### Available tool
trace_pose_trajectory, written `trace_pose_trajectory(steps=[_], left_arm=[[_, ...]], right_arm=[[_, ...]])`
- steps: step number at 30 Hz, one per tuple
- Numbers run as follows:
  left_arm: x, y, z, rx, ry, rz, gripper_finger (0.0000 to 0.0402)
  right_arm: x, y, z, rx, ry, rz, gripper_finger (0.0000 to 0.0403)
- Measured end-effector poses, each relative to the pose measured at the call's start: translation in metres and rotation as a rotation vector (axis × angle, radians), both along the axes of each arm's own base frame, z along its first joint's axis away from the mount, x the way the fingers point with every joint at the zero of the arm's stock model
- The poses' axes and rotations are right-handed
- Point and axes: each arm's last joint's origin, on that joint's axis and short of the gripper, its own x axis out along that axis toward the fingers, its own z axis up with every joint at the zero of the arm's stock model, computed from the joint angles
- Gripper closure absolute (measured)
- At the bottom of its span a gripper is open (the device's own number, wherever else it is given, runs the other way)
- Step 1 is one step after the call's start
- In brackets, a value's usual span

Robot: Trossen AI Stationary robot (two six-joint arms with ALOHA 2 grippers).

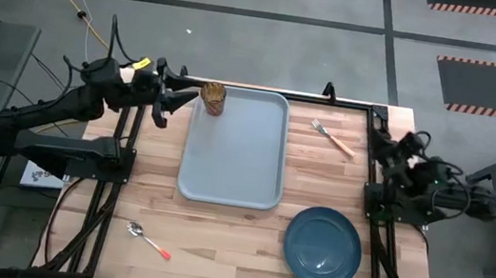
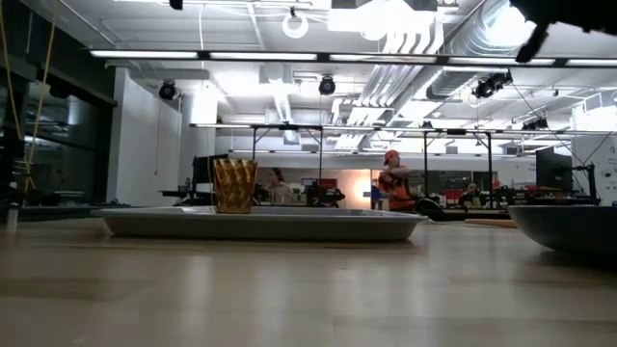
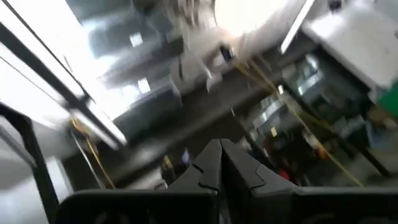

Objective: Pick and place plate/cup/fork/spoon on tray
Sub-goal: Put the yellow fork beside the brown glass on the gray tray

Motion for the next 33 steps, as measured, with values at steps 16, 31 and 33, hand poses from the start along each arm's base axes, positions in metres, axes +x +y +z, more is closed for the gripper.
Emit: trace_pose_trajectory(steps=[16, 31, 33], left_arm=[[0.000, 0.000, 0.000, -0.009, -0.003, -0.002, 0.0234], [0.000, 0.000, 0.000, -0.009, -0.003, -0.002, 0.0234], [0.000, 0.000, 0.000, -0.009, -0.003, -0.002, 0.0234]], right_arm=[[0.065, -0.065, -0.002, 0.494, 1.347, -0.257, 0.0333], [0.064, -0.155, -0.096, 0.823, 1.697, -0.043, 0.0208], [0.067, -0.160, -0.104, 0.815, 1.708, -0.027, 0.0208]])
